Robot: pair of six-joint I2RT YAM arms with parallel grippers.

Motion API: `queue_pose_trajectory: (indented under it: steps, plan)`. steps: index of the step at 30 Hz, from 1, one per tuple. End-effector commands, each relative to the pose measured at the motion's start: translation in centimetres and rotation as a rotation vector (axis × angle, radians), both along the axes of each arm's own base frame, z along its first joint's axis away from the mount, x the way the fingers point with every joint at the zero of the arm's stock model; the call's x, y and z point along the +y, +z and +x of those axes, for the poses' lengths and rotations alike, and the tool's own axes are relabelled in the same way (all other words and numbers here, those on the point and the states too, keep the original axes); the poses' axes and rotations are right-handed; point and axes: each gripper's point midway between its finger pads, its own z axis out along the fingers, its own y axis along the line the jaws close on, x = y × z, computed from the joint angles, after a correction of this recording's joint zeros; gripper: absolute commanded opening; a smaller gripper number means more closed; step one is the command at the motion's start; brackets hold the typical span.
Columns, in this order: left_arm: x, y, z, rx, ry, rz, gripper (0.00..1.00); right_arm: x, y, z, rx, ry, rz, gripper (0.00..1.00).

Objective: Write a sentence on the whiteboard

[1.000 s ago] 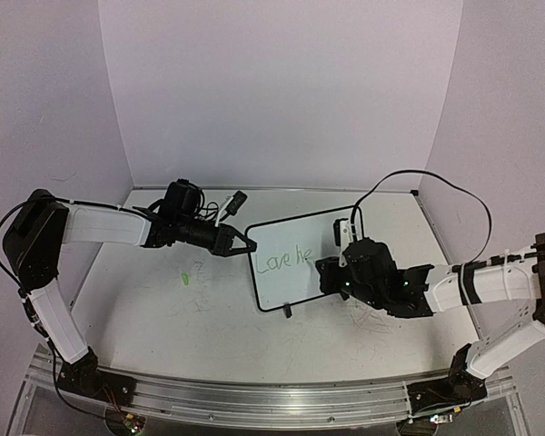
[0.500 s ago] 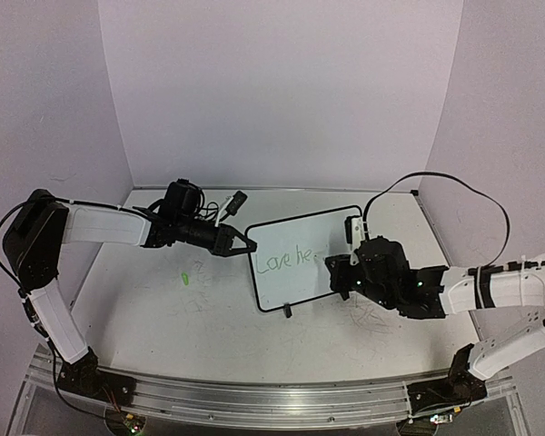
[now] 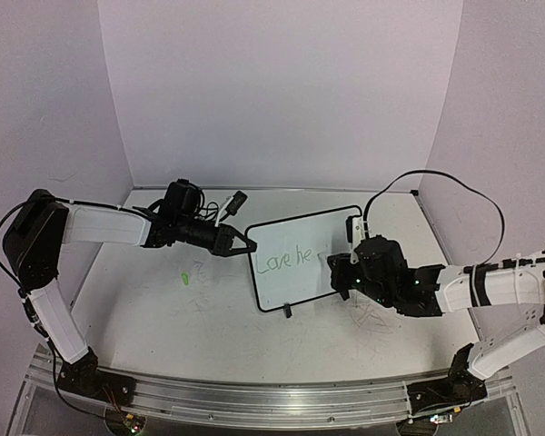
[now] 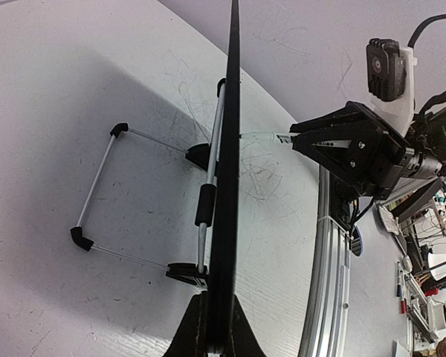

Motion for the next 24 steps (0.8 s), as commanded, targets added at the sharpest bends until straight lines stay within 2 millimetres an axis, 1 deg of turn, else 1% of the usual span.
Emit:
queue_pose_trajectory:
  steps: [1, 10, 22, 24]
  plan:
    - [-0.2, 2.5, -0.5, -0.023, -0.026, -0.03, 0.0, 0.4, 2.0, 1.2, -0.056, -0.029, 0.04, 0.0]
    - [-0.2, 2.3, -0.5, -0.021, -0.026, -0.028, 0.0, 0.5, 1.9, 1.8, -0.06, -0.035, 0.031, 0.0]
    - [-0.3, 2.3, -0.5, -0.021, -0.027, -0.028, 0.0, 1.1, 2.3, 1.9, -0.068, -0.011, 0.027, 0.0]
    - [-0.2, 2.4, -0.5, -0.021, -0.027, -0.028, 0.0, 1.4, 2.1, 1.8, -0.062, 0.003, 0.024, 0.0]
